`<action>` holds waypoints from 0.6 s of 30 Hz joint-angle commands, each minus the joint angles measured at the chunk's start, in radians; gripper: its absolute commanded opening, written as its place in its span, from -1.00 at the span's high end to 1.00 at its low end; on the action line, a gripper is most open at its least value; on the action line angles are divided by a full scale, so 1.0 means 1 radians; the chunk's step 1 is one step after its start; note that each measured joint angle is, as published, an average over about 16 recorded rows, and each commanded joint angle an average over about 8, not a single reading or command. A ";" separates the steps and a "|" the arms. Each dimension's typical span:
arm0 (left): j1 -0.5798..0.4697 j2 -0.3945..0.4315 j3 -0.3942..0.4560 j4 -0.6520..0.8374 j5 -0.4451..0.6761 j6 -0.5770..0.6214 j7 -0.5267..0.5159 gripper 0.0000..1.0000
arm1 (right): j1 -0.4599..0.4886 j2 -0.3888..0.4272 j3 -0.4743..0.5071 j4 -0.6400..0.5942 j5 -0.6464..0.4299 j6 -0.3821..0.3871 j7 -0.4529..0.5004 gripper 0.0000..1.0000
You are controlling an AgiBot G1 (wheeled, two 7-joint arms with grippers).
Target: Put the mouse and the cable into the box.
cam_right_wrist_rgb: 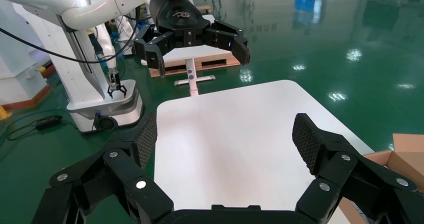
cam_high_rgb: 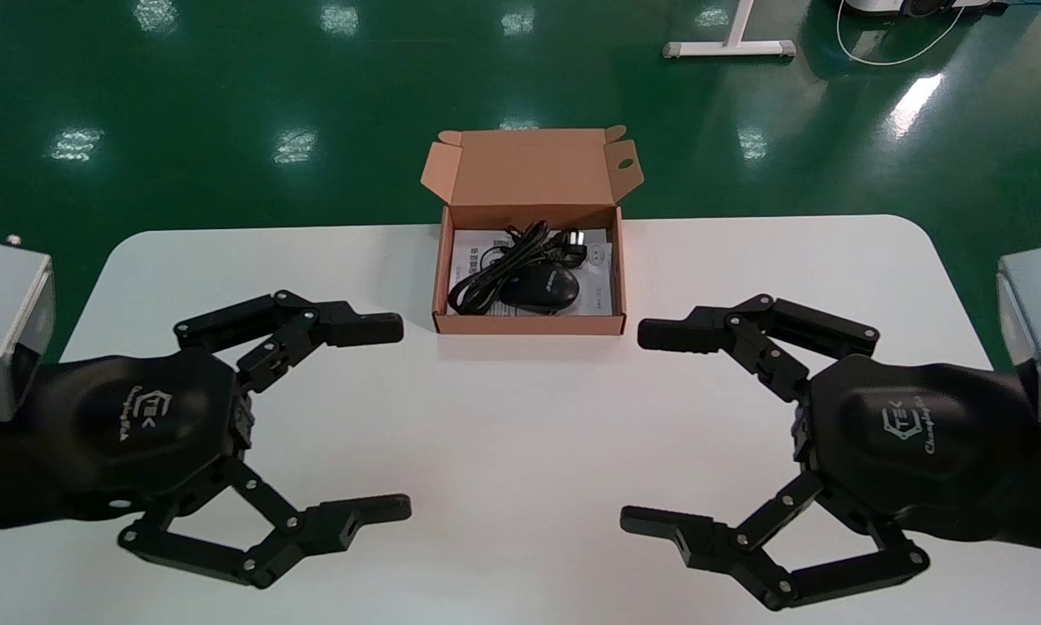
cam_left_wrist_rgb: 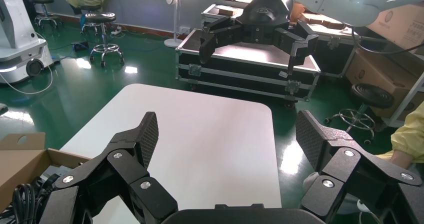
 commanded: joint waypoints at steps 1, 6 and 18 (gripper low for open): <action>0.000 0.000 0.000 0.000 0.000 0.000 0.000 -1.00 | 0.000 0.000 0.000 0.000 0.000 0.000 0.000 -1.00; 0.000 0.000 0.000 0.000 0.000 0.000 0.000 -1.00 | 0.000 0.000 0.000 0.000 0.000 0.000 0.000 -1.00; 0.000 0.000 0.000 0.000 0.000 0.000 0.000 -1.00 | 0.000 0.000 0.000 0.000 0.000 0.000 0.000 -1.00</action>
